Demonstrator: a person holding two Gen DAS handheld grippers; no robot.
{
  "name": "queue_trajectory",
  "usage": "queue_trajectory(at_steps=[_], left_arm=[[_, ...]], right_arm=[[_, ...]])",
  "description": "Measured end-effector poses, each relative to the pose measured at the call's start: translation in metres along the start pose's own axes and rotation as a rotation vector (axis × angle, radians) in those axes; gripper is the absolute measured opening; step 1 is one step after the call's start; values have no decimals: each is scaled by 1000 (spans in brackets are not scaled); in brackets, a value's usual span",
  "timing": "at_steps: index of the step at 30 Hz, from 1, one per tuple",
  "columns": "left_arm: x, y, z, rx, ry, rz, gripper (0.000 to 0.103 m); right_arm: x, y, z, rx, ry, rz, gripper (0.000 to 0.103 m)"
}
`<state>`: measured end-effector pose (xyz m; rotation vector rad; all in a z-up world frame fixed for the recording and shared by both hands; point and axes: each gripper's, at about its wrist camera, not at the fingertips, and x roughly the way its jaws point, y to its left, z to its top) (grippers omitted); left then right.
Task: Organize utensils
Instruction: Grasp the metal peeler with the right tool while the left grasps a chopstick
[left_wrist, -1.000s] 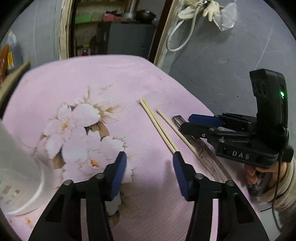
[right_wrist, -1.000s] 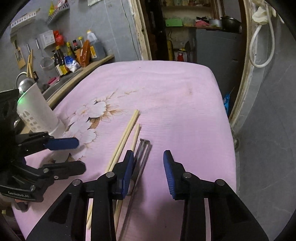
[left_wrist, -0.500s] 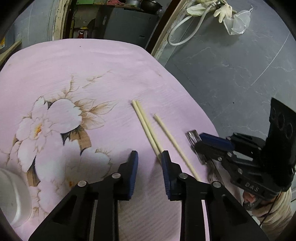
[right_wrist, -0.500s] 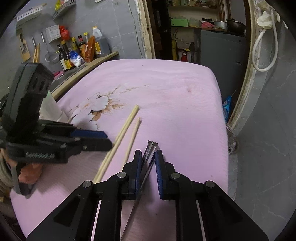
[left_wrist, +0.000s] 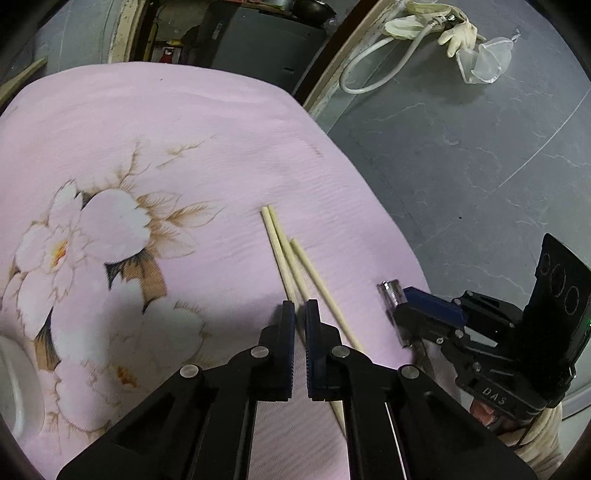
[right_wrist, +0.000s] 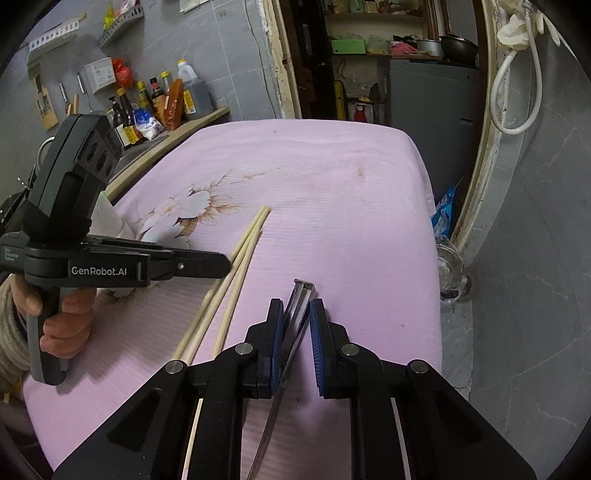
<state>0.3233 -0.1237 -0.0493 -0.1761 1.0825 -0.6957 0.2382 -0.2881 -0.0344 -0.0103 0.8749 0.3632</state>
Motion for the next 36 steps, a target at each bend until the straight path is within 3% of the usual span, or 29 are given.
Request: queue_trajectory(at_steps=[10,14,25,36], left_arm=[[-10,1,-12,23,31,32,2],[0,-2,-4,27,77,34,9],[4,0,0,33,91,64,7],[5,-5,-2,38,71,96,5]], right_arm=[[1,6,1,-23,34,-43,17],[3,4,4,-18,65,-58,20],[1,-4,7,63,94,-2,21],[1,8,3,46,107,8,21]])
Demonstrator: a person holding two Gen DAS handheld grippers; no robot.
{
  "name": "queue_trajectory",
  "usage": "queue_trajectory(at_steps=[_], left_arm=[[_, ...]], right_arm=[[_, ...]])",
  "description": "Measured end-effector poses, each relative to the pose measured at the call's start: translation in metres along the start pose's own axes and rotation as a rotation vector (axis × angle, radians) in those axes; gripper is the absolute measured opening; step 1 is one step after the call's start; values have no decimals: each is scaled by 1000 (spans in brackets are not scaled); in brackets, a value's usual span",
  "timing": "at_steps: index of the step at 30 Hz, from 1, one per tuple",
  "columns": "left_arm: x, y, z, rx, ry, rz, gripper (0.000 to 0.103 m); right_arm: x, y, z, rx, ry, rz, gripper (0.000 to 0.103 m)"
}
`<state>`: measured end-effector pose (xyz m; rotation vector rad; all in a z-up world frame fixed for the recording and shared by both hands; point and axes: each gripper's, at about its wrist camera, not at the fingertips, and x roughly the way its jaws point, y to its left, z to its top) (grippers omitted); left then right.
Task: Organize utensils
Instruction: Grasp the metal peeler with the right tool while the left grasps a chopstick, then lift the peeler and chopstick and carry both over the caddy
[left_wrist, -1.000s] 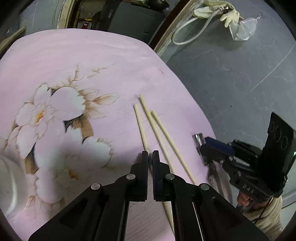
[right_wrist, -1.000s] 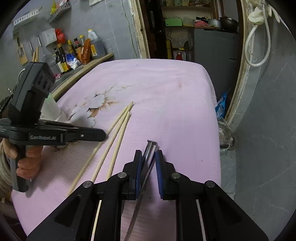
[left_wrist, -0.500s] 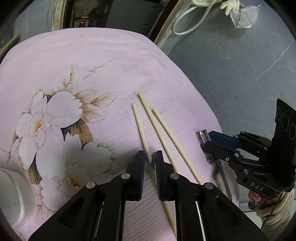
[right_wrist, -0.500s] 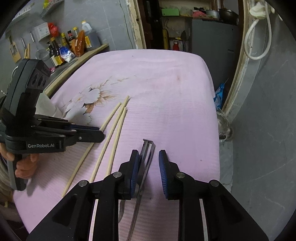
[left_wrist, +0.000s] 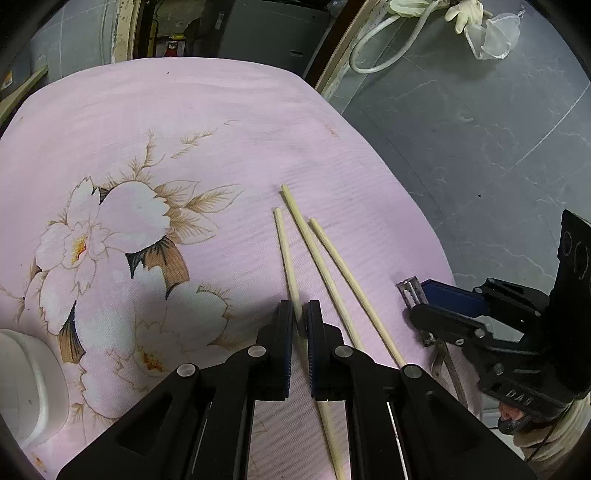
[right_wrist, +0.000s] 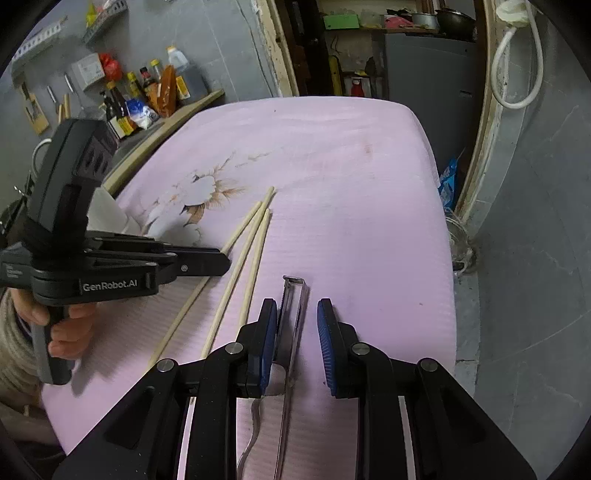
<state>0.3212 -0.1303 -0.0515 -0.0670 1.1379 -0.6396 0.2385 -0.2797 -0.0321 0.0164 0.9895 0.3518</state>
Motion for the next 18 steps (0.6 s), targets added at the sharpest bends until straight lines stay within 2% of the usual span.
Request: queue_trajectory(at_steps=[4,7,9,13,14,18], left_arm=[[-1,4,-2,-14,-1,-13,4],[-4,5,-4,-24,4,-25,4],[-5,4,-6,-20,6,-24,3],[-6,0,-7,5,11,-1,3],[-7,-1,-8,9,11,2,3],[-14,0,-18,11,-6,-40,2]], right_arm=[[4,13,0,-85,15,-67,26],[0,10,1,-51,17,-14,27],[4,11,1,-59,25,-36,27],[10,16,2,-86,20,-100,20],[10,16,1,-84,13,-103,14],[2,13,-1,-36,-26,-65,10]])
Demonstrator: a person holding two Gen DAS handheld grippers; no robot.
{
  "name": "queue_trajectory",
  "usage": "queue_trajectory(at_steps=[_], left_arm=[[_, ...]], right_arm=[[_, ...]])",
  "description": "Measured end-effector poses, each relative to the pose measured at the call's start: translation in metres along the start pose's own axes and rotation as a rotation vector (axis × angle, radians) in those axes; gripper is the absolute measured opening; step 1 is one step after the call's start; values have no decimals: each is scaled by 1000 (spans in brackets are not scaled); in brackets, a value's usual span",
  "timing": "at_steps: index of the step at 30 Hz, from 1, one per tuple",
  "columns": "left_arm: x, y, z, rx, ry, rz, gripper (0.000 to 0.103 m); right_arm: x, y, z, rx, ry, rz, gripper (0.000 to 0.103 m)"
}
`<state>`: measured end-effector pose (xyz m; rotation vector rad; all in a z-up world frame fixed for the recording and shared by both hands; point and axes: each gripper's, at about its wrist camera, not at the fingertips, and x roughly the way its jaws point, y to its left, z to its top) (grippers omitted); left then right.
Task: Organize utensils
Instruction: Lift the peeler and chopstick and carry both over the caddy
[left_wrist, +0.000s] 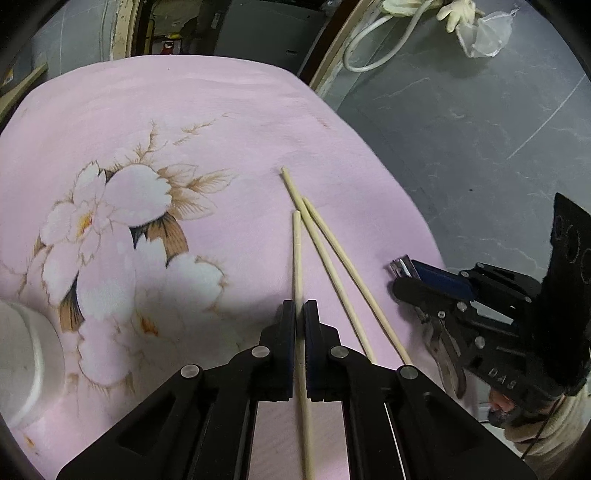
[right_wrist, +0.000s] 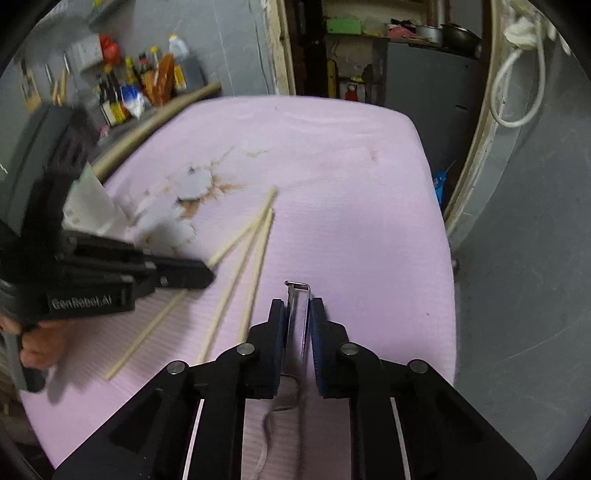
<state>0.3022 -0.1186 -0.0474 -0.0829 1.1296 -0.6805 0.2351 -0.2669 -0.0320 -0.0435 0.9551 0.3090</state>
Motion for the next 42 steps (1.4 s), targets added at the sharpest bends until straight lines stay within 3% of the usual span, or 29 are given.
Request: queue_trajectory(at_steps=[4,7,12,20,27,32,36,42], left_arm=[[-21,-1,-13,9,-78,-3,2],[-54,-8,-29,42,-223,36,2],[-119,-26,-62,101,-537,139,2],[-201,-30,-85,119,-873,276,2],[-264,2,-100,65,-1052,364,2],[-304,55,-102,-52,-1187,351,2],[-324,96,-105,-174,-1264,333,2],[-326,130,-110,-290,-1332,391,2]], right_arm=[[-25,10,-9,14,-139,43,10],[-53,23,-19,4,-296,64,10],[-91,53,-30,-22,-570,70,10],[-126,109,-4,-104,-902,210,10],[-135,155,37,-162,-1037,332,10],[-121,179,74,-129,-1103,452,10],[-107,192,89,-106,-1141,488,10],[-80,203,101,-98,-1146,452,10]])
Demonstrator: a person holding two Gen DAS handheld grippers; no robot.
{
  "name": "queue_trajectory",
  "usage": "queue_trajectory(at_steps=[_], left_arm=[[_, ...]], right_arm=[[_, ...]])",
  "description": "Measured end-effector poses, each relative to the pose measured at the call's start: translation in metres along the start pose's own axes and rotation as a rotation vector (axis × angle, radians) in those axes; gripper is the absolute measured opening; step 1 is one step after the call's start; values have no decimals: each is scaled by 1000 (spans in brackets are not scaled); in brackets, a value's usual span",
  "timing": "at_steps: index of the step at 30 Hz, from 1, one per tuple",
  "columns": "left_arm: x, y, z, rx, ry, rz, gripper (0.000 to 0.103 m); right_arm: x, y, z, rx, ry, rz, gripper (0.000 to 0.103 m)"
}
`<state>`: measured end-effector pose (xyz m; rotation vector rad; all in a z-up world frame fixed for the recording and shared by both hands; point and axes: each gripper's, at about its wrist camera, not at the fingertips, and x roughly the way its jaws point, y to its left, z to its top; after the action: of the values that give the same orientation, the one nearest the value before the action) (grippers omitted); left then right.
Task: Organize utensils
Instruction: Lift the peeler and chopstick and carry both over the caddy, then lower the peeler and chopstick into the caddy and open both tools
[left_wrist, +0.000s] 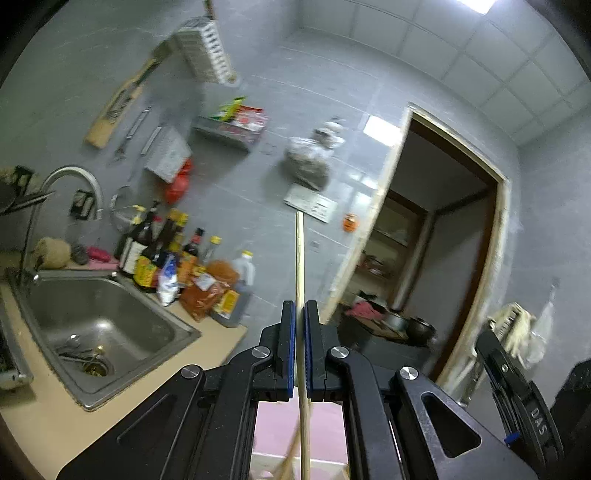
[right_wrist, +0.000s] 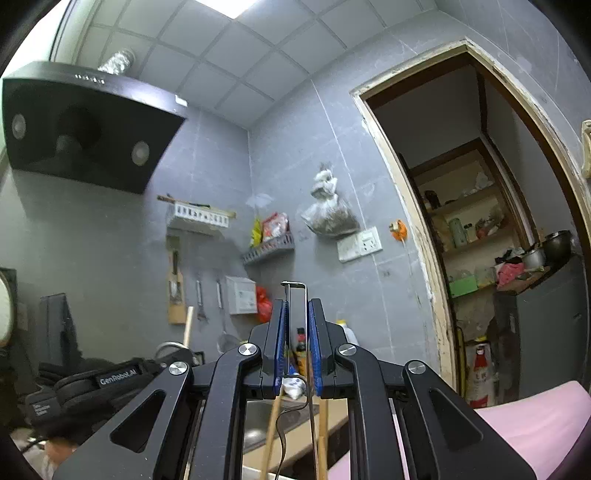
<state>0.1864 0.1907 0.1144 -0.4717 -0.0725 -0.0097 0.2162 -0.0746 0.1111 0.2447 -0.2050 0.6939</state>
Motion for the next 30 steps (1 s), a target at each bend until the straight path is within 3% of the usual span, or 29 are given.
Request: queue_trajectory(at_steps=[7,13,30], left_arm=[[11,13,-25,0,-10,105,2],[11,9,-46,26,-19,145,2],[5,-5,-83,160,-9,133,2]], right_arm=[[10,-4,-25,-22,36,-28,10],[11,-5,-38,-47,54,-47,10],[17,-8,-73,-112,160,-80,11]])
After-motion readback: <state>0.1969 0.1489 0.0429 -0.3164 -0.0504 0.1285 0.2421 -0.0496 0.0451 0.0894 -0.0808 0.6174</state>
